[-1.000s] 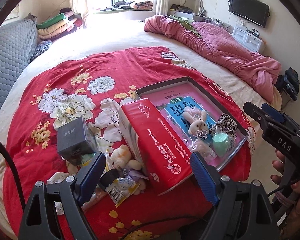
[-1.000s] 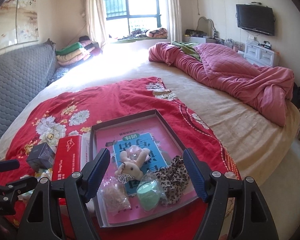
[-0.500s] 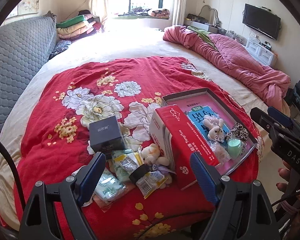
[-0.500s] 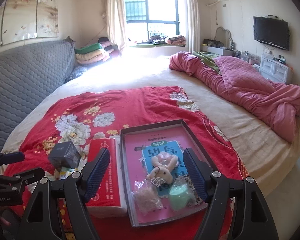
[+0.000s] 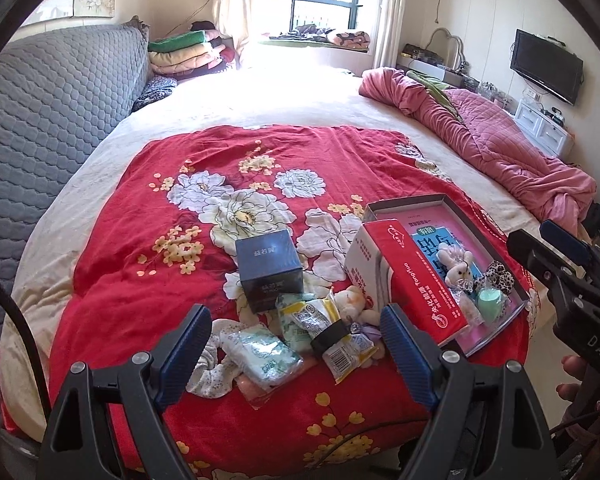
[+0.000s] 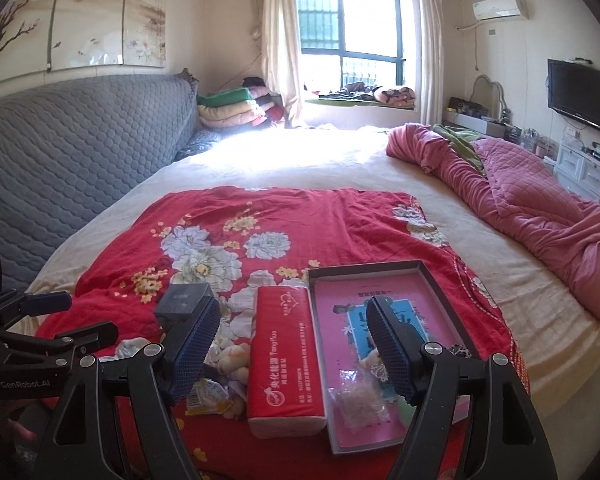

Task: Organize soft objects
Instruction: 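Move both open tools back over the pile of items beside the tray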

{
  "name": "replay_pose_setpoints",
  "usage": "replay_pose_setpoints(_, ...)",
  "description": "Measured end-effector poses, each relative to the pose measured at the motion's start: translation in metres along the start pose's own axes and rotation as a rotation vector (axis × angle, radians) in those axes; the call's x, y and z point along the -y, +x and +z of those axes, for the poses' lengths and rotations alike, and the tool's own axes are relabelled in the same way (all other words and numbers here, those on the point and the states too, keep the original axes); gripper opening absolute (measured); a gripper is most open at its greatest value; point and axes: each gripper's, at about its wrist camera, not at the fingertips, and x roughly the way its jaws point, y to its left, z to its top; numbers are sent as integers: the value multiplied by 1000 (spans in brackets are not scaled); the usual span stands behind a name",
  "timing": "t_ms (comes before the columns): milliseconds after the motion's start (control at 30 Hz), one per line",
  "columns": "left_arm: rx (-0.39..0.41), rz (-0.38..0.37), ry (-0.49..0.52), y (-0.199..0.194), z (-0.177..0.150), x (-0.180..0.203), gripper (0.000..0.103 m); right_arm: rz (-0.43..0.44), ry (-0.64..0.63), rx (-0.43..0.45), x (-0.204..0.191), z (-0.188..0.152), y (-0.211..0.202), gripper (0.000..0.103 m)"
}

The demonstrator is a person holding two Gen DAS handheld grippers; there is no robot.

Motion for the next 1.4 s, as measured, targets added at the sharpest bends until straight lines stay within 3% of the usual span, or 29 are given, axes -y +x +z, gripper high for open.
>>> replay_pose_setpoints(733,-1,101,-156,-20,-24,-95,86,126,-122,-29,-73,-4,-2,77)
replay_pose_setpoints(967,-36,121,-191,-9,-38,-118,86,169,-128,-63,-87,-7,6,77)
replay_pose_setpoints(1400,-96,108,-215,25,-55,-128,86,151,-185,-160,-100,-40,46,77)
